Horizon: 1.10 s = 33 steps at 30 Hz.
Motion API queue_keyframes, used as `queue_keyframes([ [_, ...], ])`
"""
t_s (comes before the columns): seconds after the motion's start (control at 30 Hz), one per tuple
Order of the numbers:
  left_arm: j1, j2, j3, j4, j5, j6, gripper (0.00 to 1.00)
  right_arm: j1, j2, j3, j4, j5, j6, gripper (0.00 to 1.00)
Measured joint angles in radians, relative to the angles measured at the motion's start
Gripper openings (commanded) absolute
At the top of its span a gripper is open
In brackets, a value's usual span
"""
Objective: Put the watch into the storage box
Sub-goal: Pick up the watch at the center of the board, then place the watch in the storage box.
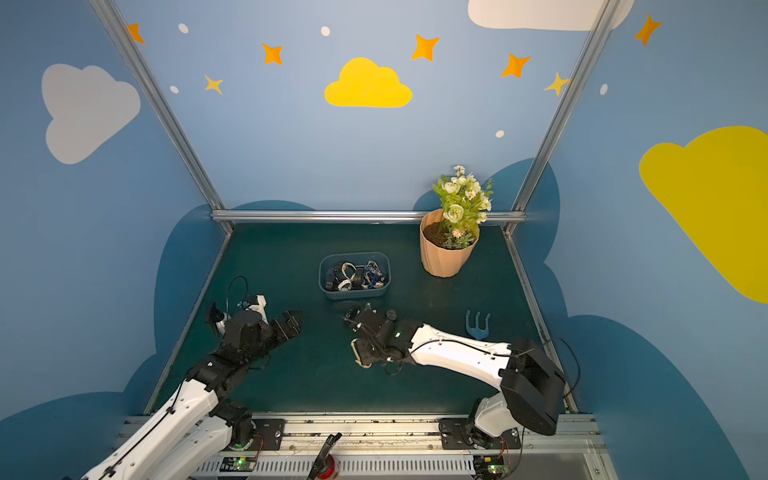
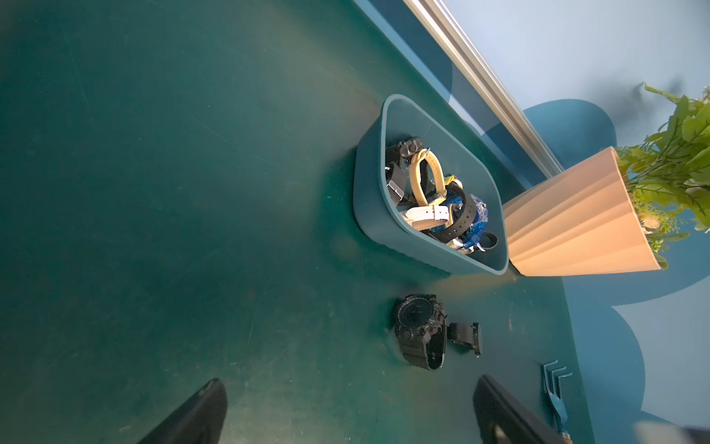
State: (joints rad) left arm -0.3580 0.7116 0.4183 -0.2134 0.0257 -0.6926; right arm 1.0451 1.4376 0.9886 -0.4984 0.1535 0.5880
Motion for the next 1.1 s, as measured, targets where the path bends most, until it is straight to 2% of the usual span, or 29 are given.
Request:
queue_keyframes([
  [0.27, 0.0, -0.038, 0.0, -0.004, -0.001, 0.0, 1.0, -0.183, 0.001, 0.196, -0.002, 0.105, -0.163, 0.0],
  [0.6, 0.0, -0.045, 0.0, -0.005, 0.007, -0.003, 1.0, -0.354, 0.245, 0.472, 0.009, 0.089, -0.297, 0.0],
  [0.87, 0.0, -0.04, -0.002, -0.007, 0.011, -0.003, 1.0, -0.438, 0.438, 0.607, 0.014, 0.064, -0.348, 0.0],
  [1.1, 0.0, -0.041, -0.008, -0.012, 0.011, -0.004, 1.0, -0.464, 0.57, 0.726, 0.013, 0.1, -0.388, 0.0],
])
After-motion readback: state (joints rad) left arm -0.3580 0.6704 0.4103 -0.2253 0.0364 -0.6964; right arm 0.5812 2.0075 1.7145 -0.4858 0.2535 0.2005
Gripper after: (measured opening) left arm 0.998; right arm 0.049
